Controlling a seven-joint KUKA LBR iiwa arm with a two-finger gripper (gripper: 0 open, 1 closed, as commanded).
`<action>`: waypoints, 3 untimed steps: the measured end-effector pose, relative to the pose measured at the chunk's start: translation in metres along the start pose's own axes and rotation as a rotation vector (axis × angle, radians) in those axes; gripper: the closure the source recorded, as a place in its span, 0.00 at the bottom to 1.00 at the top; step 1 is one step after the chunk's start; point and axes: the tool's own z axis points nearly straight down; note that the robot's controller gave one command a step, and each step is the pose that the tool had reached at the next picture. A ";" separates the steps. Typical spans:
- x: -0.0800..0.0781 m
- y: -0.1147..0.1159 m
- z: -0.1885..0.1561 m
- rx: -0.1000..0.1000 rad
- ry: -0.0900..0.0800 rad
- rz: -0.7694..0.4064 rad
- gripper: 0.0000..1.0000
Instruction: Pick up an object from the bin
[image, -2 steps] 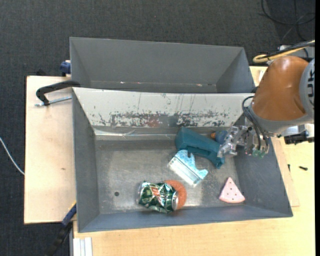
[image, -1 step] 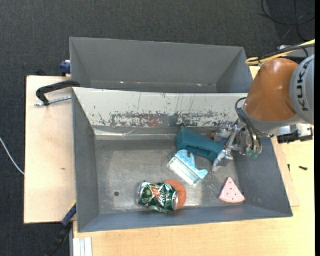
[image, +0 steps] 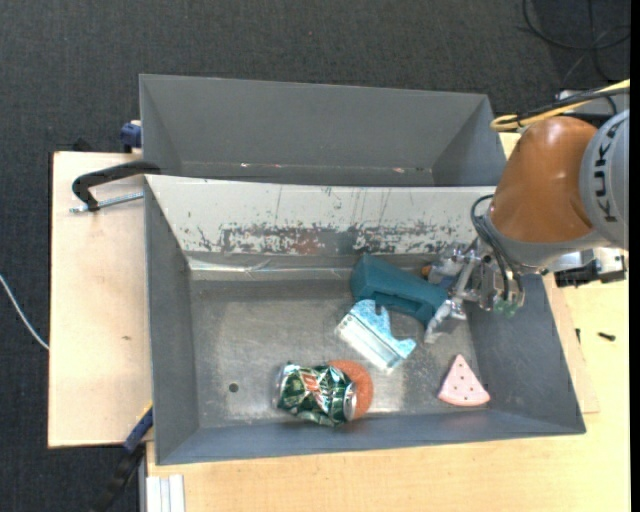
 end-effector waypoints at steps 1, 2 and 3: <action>0.031 0.011 -0.024 0.001 0.002 -0.044 0.00; 0.004 0.002 0.010 -0.003 -0.013 0.076 0.00; -0.022 -0.017 0.057 -0.006 -0.011 0.106 1.00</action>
Offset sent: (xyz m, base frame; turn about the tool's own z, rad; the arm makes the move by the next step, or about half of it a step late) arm 0.0197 -0.0171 -0.0637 0.2207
